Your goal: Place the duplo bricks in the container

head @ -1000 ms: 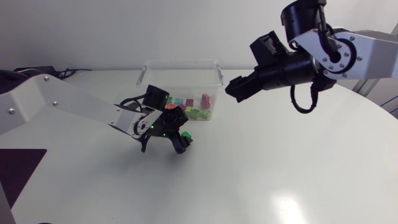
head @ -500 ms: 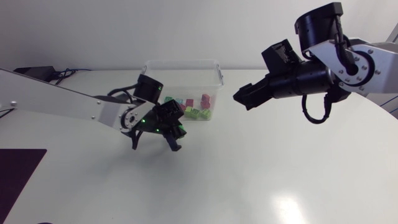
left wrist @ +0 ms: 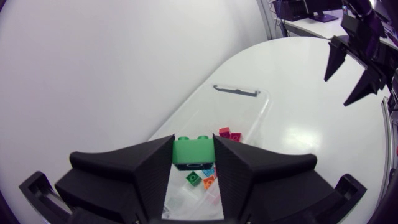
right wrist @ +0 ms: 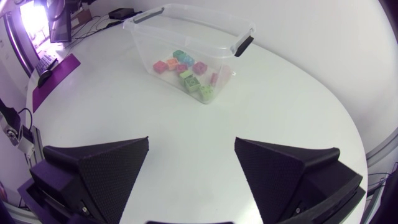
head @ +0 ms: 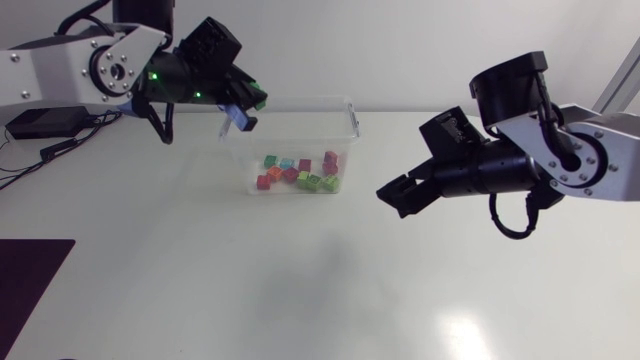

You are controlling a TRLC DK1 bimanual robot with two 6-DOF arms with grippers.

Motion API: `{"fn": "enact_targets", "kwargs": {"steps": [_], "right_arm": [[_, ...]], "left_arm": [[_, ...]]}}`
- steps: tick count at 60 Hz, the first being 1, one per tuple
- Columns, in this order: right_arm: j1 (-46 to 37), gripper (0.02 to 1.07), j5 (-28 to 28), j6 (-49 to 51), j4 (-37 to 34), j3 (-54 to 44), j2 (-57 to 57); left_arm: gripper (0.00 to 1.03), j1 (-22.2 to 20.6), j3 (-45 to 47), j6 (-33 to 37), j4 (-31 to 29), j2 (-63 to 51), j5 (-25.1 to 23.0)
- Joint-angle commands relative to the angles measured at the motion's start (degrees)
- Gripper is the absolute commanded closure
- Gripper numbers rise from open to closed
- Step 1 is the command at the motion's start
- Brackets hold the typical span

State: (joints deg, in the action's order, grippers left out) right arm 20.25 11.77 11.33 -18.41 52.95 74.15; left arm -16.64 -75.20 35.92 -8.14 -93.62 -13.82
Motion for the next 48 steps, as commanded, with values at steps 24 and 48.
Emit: {"fn": "enact_targets", "kwargs": {"steps": [24,48], "right_arm": [[1.6,0.07,-3.0,-1.1,0.7,-6.0,-4.1],[1.6,0.07,-6.0,-1.6,0.9,-6.2,-6.2]], "left_arm": [[0.72,4.0,-17.7,-7.8,-0.5,-20.0,-0.7],[0.05,5.6,-20.1,-10.0,-3.1,-20.0,0.0]]}}
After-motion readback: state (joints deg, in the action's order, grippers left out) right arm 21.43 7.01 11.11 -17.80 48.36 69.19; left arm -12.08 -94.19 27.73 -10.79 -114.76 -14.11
